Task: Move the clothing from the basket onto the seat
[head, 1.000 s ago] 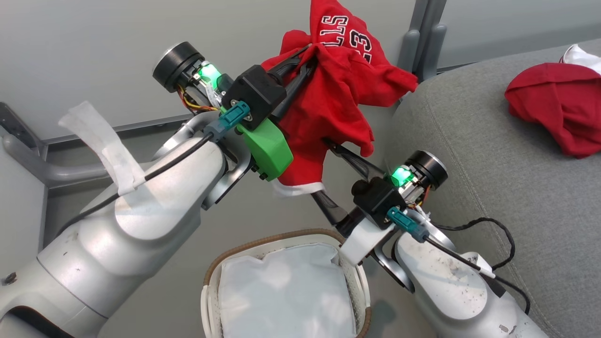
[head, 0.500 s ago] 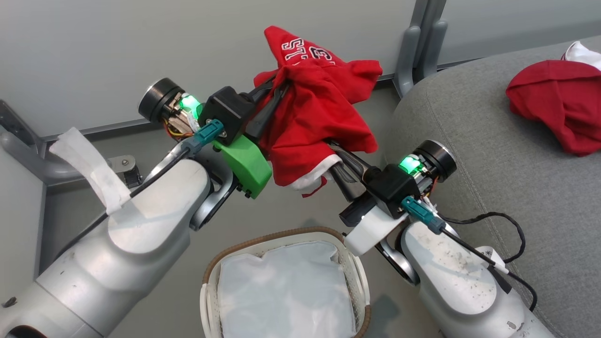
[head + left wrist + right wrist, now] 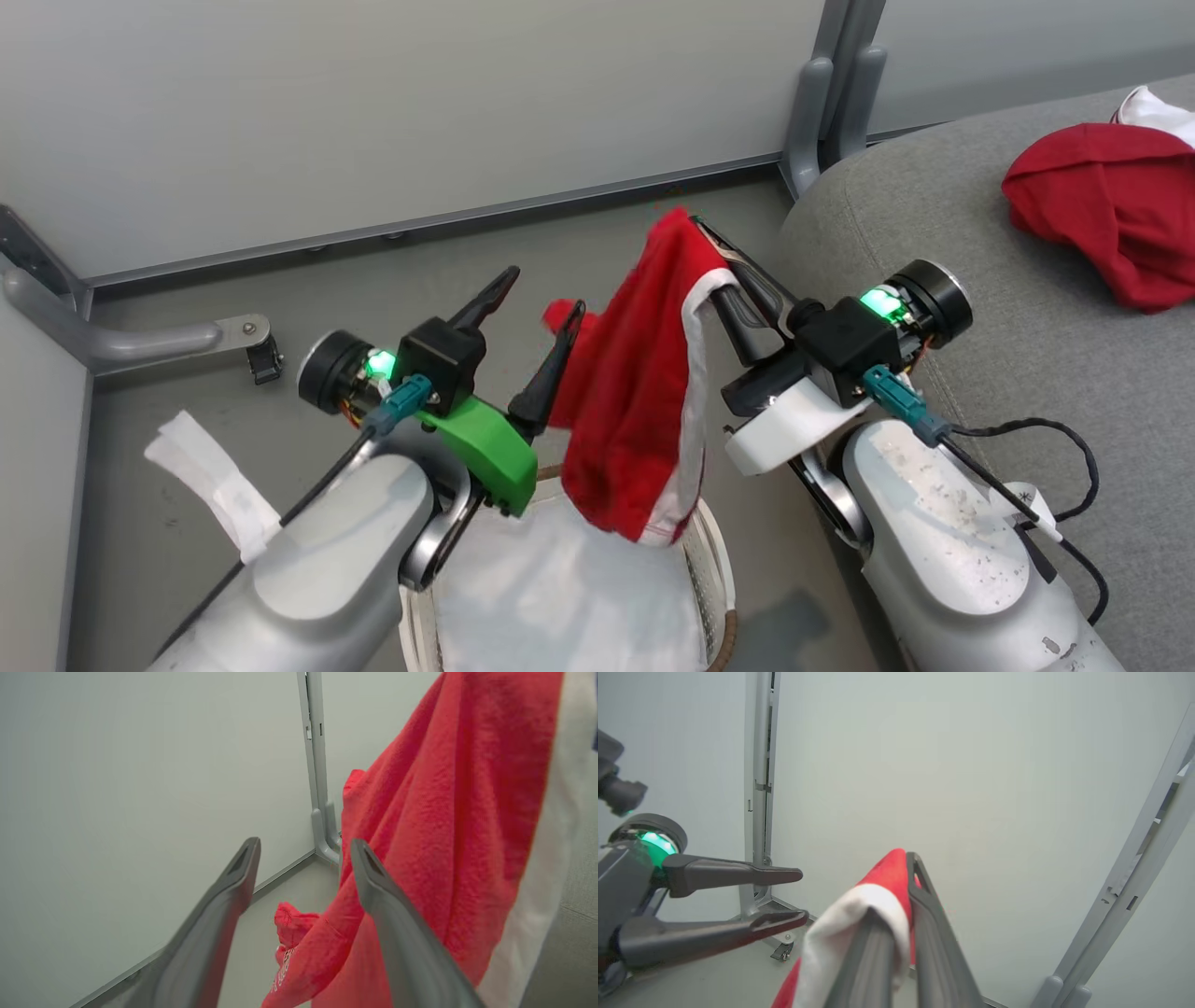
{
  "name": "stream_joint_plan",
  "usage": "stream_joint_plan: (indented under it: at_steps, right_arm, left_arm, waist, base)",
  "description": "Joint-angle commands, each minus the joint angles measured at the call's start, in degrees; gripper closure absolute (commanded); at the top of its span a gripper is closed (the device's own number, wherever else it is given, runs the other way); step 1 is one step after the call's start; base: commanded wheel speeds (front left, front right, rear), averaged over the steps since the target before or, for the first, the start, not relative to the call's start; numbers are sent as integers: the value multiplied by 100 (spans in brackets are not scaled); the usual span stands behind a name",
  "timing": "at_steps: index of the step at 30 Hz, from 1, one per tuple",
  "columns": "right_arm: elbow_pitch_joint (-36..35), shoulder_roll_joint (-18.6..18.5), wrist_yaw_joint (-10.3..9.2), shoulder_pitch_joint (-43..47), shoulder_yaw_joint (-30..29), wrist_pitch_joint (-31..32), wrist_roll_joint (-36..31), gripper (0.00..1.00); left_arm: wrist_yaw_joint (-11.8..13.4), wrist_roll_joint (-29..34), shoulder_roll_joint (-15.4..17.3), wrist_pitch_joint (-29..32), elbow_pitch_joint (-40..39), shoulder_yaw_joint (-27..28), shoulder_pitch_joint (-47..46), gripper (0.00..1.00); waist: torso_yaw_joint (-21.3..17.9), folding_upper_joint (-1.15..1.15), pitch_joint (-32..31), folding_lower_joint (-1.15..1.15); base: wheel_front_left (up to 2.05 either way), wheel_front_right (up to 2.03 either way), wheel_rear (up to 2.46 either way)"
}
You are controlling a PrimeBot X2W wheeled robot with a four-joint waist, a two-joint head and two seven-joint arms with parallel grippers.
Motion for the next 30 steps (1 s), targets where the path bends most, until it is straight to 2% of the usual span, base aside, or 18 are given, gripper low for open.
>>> stream_joint_plan:
  at_steps: [1, 8, 17, 21, 30]
  right_arm:
    - [-8, -19, -8, 115, -74, -12, -50, 100]
    - [0, -19, -8, 314, -381, -12, -176, 100]
    - [20, -21, -8, 382, -787, -12, -399, 100]
    - [-13, -19, -9, 240, -1027, -12, -573, 100]
    - [-250, -14, -9, -3, -1718, -12, -857, 100]
  left_arm:
    - [52, -27, -43, -48, -77, 114, 232, 0]
    - [102, 353, -153, -43, -554, 626, 1177, 0]
    - [-48, 808, -284, -42, -859, 1086, 1792, 0]
    - [-119, 965, -309, -37, -946, 1255, 1854, 0]
    - [-252, 1313, -271, -37, -972, 1468, 1614, 0]
  waist:
    - [-1, 0, -12, 0]
    - [-69, 0, -17, 0]
    - [-383, 0, 47, 0]
    - [-747, 0, 195, 0]
    - [-1872, 0, 822, 0]
  base:
    - [0, 0, 0]
    - [0, 0, 0]
    - [0, 0, 0]
    - [0, 0, 0]
    - [0, 0, 0]
